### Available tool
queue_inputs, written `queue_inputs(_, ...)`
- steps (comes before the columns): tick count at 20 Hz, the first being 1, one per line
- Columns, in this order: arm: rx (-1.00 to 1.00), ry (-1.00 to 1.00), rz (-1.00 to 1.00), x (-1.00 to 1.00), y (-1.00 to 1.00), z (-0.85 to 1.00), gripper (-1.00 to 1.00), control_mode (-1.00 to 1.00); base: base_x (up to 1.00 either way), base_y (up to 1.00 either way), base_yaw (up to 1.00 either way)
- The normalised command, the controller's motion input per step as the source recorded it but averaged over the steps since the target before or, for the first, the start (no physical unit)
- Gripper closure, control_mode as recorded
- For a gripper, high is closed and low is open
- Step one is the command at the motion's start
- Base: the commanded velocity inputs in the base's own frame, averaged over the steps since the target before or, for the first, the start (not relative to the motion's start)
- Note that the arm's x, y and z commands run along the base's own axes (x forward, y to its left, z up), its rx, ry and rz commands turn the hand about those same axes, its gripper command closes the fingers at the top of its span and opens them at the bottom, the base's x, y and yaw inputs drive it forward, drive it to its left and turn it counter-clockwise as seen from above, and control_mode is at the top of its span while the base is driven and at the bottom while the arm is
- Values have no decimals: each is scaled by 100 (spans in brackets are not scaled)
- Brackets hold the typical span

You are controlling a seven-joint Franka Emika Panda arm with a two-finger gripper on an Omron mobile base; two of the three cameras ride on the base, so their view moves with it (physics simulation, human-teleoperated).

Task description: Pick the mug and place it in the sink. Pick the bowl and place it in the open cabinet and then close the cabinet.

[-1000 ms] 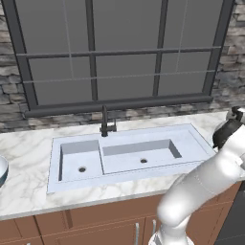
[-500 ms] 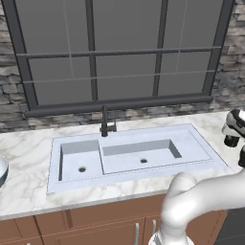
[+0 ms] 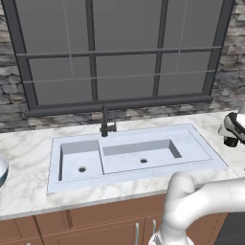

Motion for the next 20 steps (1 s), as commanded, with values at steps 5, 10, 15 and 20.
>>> queue_inputs(5,0,0,0,15,-5,-24,-100,-100,0,0,0)
queue_inputs(10,0,0,0,0,-1,-21,-100,-100,0,0,0)
queue_inputs(15,0,0,0,0,0,-22,-100,-100,0,0,0)
queue_inputs(20,0,0,0,0,1,-31,100,-100,0,0,0)
